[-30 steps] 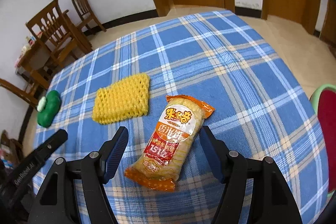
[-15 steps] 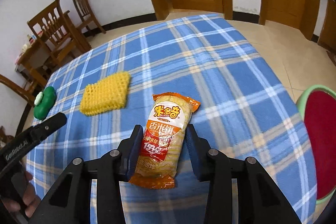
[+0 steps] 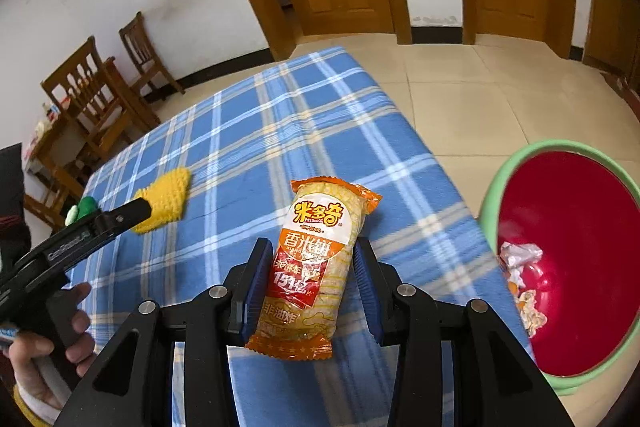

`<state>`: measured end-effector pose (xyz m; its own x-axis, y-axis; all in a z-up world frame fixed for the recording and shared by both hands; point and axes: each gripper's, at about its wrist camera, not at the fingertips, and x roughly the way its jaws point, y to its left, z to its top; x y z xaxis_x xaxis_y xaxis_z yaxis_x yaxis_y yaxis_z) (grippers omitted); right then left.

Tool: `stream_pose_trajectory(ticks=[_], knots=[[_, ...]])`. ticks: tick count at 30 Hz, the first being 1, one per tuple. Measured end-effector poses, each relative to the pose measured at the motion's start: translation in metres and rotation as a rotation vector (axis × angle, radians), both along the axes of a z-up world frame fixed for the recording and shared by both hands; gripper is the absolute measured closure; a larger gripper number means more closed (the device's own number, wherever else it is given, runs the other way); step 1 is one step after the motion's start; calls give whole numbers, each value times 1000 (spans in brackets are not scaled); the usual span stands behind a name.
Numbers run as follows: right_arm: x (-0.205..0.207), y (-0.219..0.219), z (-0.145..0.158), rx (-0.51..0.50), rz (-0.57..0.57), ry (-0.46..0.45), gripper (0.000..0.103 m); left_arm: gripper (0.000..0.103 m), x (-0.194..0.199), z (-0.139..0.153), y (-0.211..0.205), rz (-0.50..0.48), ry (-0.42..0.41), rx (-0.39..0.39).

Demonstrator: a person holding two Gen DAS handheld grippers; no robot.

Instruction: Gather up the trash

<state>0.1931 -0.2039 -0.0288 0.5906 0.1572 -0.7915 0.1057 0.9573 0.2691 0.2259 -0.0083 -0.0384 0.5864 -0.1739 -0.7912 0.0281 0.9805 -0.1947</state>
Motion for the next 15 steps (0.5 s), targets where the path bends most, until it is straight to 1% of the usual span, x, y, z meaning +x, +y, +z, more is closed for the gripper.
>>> stream_pose_trajectory(ticks=[5, 8, 9, 11, 14, 15], knots=[[-5, -13, 0, 27, -9, 1, 61, 13, 14, -9, -17, -9, 14, 68], [-7, -19, 2, 34, -13, -8, 61, 13, 19, -17, -16, 10, 33, 63], [-8, -21, 3, 36, -15, -11, 61, 13, 19, -16, -16, 19, 15, 74], [-10, -25, 5, 41, -21, -18, 61, 13, 22, -17, -16, 32, 14, 90], [-13, -31, 6, 48, -29, -25, 61, 21, 22, -17, -19, 34, 8, 107], [-14, -34, 7, 49, -34, -28, 61, 26, 22, -17, -20, 24, 3, 112]])
